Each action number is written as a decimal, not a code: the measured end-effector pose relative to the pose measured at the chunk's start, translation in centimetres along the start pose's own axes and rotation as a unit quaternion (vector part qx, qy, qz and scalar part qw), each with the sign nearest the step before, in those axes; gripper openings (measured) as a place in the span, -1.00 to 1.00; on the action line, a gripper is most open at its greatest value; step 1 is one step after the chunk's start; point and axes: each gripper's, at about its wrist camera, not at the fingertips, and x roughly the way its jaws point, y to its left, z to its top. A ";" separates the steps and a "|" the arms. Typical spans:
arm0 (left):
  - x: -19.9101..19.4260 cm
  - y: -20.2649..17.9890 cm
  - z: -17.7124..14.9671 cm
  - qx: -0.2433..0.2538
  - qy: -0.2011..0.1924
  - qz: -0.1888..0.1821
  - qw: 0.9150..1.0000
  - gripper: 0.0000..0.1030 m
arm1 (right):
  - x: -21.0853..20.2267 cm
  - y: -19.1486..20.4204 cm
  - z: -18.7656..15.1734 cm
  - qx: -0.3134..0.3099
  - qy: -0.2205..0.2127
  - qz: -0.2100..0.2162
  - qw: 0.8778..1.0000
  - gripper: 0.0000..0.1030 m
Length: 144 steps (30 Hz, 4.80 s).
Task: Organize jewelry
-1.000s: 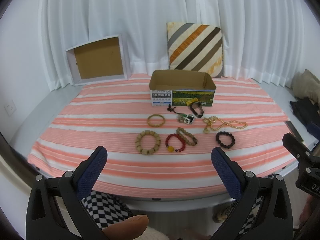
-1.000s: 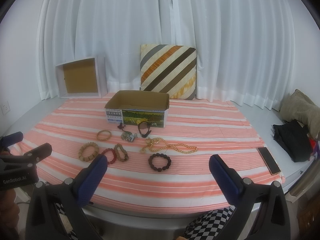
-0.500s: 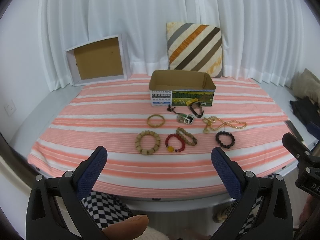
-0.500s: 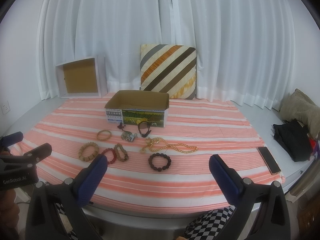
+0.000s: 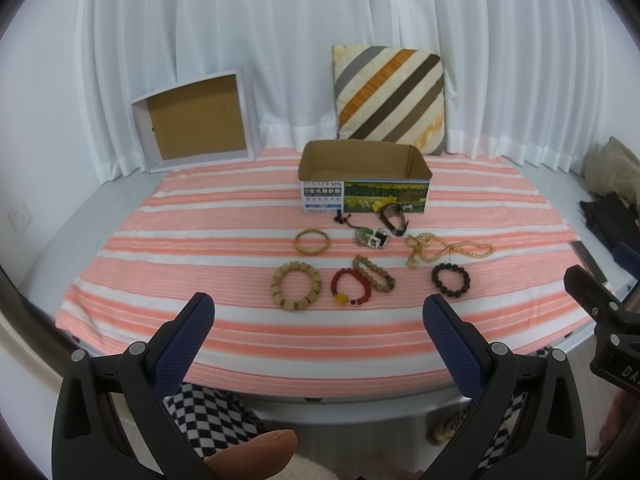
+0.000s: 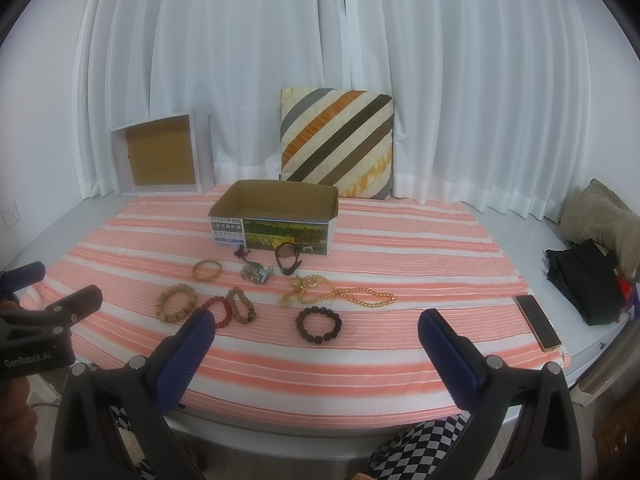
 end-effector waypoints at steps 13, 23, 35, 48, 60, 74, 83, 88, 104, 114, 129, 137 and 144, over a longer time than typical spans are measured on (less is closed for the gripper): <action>0.3 0.0 0.2 -0.002 0.002 0.002 1.000 0.99 | 0.2 -0.2 0.0 0.002 0.003 0.000 1.000 1.00; 1.3 1.5 0.3 -0.025 0.005 0.008 1.000 0.99 | 1.3 -0.7 -0.3 0.004 0.007 0.001 1.000 1.00; 5.2 3.8 0.2 -0.039 0.005 0.003 0.999 0.99 | 4.4 -1.7 -1.1 0.013 0.001 -0.009 1.000 1.00; 15.2 3.5 -3.2 -0.018 0.082 -0.004 0.996 0.99 | 13.9 -4.2 -4.5 0.018 0.037 0.008 0.999 1.00; 22.8 4.5 -4.9 -0.026 0.140 0.002 0.990 0.99 | 22.6 -2.3 -8.8 -0.023 0.111 0.041 0.993 1.00; 25.6 5.2 -5.8 -0.027 0.153 0.002 0.988 0.99 | 25.2 -1.4 -9.2 -0.011 0.151 0.039 0.988 1.00; 26.0 5.1 -5.4 -0.030 0.164 0.001 0.986 0.99 | 25.5 -1.7 -9.0 -0.012 0.166 0.043 0.985 1.00; 26.2 5.1 -5.3 -0.028 0.166 0.003 0.986 0.99 | 25.7 -1.6 -8.9 -0.014 0.172 0.044 0.984 1.00; 28.2 5.4 -3.6 -0.007 0.171 -0.016 0.985 0.99 | 28.1 -0.6 -7.4 -0.021 0.200 0.042 0.979 1.00; 28.9 5.5 -2.9 0.001 0.174 -0.021 0.984 0.99 | 28.2 -0.5 -7.3 -0.026 0.191 0.053 0.980 0.98; 25.9 4.8 -2.7 0.002 0.118 -0.073 0.990 -0.48 | 25.4 -0.8 -5.2 0.005 0.151 0.121 0.981 -0.59; 24.4 4.7 -0.9 -0.011 0.109 -0.093 0.990 -0.48 | 24.0 -1.3 -3.4 0.017 0.129 0.129 0.983 -0.59; 23.2 4.0 1.8 -0.016 0.097 -0.113 0.989 -0.48 | 23.4 -1.3 -1.1 0.014 0.111 0.139 0.984 -0.59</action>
